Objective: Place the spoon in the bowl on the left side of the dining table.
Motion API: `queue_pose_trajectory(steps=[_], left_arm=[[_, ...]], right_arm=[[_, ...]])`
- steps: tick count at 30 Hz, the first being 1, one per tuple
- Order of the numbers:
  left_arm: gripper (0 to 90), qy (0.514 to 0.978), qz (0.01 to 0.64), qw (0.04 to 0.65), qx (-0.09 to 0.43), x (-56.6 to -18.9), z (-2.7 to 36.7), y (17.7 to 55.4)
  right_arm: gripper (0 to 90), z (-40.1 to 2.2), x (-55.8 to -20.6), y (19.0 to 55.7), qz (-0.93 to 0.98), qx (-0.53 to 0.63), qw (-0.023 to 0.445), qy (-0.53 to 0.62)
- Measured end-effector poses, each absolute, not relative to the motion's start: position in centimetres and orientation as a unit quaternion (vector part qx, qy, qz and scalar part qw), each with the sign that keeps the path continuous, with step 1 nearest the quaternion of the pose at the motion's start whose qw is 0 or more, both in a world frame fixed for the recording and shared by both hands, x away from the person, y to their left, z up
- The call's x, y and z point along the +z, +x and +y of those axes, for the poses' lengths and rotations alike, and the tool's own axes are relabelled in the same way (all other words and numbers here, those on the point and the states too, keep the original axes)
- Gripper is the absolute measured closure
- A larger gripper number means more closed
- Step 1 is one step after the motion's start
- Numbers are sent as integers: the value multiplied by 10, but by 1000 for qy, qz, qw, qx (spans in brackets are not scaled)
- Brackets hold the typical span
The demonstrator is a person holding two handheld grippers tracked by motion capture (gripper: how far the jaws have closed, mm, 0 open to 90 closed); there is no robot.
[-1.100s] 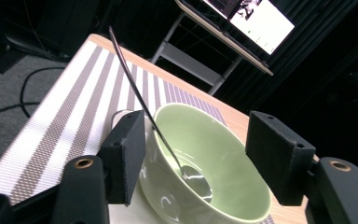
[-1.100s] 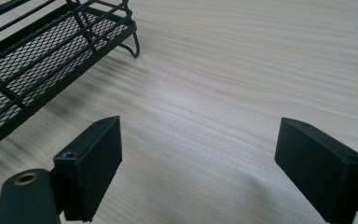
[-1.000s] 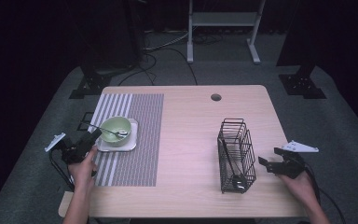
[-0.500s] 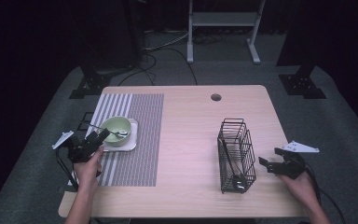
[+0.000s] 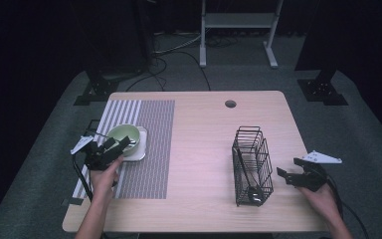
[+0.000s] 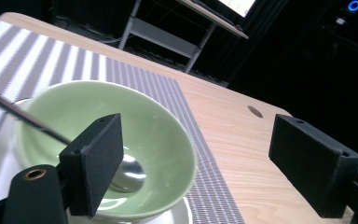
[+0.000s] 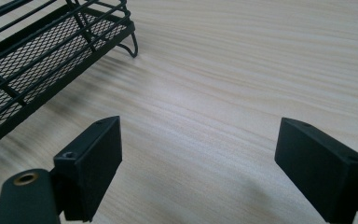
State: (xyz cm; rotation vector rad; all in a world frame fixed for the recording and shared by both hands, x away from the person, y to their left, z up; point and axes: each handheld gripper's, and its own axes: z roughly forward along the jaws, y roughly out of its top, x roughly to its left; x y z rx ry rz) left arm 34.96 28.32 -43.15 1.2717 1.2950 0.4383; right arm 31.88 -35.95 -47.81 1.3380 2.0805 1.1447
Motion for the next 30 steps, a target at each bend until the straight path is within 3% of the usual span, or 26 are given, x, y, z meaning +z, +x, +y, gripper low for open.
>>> queue_pose_trajectory(steps=[30], left_arm=[[101,606,520,577,173,-433,228,356]], right_arm=[[136,-361,-478,317,745,412,208,481]])
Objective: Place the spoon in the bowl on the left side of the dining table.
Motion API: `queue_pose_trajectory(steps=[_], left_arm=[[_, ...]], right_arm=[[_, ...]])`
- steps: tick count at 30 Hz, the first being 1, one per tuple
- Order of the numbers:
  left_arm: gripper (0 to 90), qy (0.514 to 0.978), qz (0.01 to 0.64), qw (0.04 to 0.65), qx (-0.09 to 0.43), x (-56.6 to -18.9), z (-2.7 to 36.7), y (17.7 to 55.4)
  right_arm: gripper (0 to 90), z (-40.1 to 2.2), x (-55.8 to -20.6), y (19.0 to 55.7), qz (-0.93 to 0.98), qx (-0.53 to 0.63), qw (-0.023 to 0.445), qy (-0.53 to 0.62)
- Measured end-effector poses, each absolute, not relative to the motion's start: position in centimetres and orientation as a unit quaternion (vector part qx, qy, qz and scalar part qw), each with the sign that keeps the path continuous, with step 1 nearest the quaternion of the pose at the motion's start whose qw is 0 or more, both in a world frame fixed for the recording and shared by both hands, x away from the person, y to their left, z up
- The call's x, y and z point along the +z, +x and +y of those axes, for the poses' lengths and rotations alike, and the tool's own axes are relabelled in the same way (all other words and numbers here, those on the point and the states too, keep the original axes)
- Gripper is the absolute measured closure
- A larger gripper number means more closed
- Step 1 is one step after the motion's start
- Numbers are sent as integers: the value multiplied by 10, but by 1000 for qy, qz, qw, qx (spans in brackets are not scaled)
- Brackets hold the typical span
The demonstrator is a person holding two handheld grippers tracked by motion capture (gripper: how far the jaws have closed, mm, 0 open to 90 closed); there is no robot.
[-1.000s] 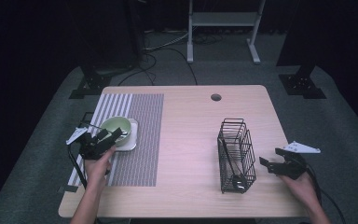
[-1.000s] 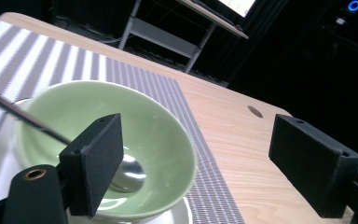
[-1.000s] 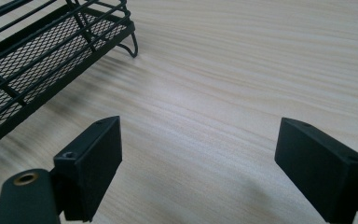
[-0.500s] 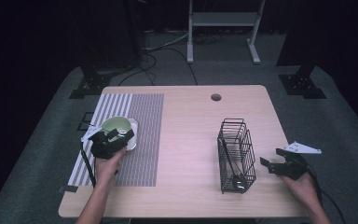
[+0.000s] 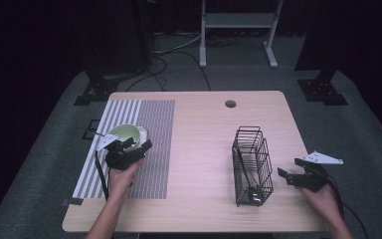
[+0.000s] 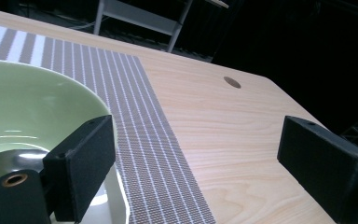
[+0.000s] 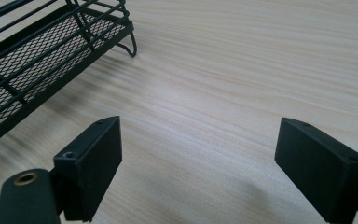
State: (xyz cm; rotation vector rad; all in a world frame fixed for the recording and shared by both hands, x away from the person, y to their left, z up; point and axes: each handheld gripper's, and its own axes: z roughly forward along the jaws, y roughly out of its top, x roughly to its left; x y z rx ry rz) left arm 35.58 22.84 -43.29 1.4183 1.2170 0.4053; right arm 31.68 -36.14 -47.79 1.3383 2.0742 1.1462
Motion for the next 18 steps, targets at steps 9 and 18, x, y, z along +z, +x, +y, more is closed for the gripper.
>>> queue_pose_trajectory(steps=[9,18], left_arm=[[101,629,500,570,172,-434,211,352],[101,648,482,564,172,-436,198,346]], right_arm=[[136,-362,-477,316,745,412,209,481],[136,-362,-477,316,744,413,210,482]])
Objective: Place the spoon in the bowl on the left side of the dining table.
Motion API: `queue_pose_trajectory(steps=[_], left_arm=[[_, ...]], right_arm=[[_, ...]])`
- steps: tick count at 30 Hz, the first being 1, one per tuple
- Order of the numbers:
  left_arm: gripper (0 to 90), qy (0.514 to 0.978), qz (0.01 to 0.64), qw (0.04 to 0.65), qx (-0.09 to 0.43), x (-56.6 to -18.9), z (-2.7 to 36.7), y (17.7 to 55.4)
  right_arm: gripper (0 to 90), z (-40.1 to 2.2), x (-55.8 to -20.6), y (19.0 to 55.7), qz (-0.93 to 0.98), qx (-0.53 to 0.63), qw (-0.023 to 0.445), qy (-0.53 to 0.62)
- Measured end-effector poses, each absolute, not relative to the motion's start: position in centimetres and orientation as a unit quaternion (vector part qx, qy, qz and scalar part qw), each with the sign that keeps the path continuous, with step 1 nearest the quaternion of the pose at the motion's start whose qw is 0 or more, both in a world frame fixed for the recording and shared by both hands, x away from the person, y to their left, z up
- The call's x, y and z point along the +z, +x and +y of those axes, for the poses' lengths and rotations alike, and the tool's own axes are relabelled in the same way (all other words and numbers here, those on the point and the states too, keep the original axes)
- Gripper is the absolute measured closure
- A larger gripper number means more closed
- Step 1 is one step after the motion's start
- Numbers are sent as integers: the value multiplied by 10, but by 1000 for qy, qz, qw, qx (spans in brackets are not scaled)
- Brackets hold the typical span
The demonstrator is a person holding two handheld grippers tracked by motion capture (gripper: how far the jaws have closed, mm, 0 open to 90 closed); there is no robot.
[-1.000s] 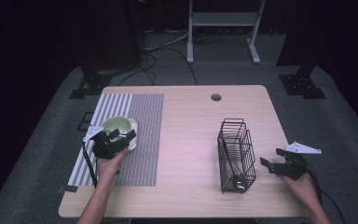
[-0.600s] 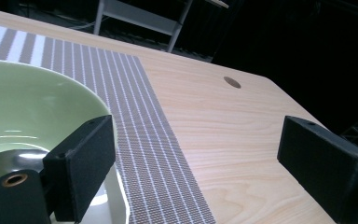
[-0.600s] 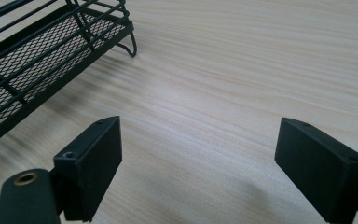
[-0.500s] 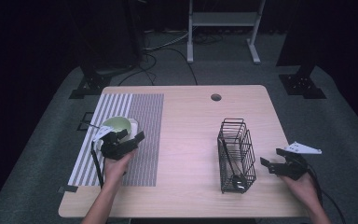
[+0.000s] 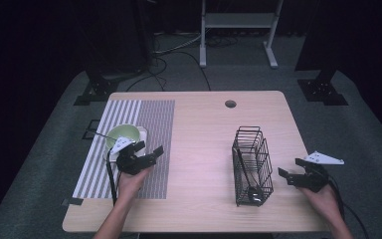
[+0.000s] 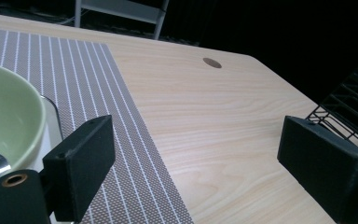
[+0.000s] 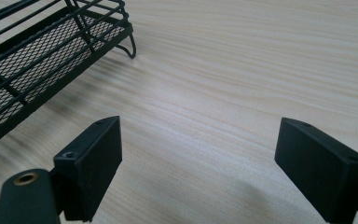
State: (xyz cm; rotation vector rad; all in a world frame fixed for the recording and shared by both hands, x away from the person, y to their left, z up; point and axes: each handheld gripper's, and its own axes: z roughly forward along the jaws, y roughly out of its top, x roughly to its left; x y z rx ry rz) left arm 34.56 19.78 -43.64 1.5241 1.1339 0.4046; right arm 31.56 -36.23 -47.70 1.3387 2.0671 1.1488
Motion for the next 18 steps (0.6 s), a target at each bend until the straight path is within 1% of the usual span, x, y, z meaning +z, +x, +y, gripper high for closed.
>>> queue_pose_trajectory(steps=[9,18], left_arm=[[99,664,470,555,171,-441,188,342],[98,687,445,547,177,-442,174,335]], right_arm=[[136,-363,-477,315,743,414,212,481],[136,-365,-476,314,740,417,211,483]])
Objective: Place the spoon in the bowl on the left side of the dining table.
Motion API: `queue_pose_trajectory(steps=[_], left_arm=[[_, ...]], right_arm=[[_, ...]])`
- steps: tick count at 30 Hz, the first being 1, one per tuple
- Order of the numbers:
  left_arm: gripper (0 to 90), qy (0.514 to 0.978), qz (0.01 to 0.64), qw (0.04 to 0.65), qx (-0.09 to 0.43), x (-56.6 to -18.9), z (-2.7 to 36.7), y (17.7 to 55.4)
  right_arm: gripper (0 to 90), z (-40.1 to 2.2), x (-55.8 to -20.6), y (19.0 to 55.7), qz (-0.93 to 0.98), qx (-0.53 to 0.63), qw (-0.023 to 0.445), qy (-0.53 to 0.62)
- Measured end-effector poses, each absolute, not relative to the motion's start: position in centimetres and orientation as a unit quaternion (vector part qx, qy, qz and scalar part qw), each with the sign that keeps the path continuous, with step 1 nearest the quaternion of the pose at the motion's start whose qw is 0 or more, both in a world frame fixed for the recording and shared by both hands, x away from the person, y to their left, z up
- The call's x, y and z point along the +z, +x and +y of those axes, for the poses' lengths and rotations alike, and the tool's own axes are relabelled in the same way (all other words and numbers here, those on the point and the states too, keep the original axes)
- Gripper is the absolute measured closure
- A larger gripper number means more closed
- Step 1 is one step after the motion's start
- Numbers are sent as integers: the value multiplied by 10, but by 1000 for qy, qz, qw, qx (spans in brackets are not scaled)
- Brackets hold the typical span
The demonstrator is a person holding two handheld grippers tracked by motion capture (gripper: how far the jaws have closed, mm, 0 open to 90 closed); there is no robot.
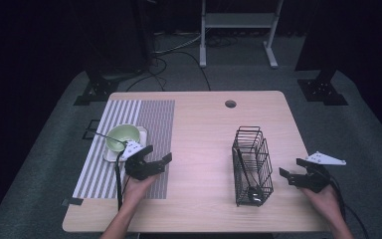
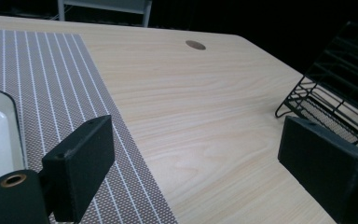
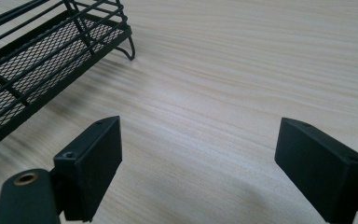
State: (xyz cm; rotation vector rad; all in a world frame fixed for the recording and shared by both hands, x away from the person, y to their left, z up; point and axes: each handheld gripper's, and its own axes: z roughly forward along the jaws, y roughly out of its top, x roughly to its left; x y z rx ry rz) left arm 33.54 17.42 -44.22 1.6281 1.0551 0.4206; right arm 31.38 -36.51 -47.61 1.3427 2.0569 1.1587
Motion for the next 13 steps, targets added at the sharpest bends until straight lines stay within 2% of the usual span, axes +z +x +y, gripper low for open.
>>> queue_pose_trajectory(steps=[13], left_arm=[[98,725,406,525,183,-445,153,332]], right_arm=[[136,-365,-477,314,740,418,208,484]])
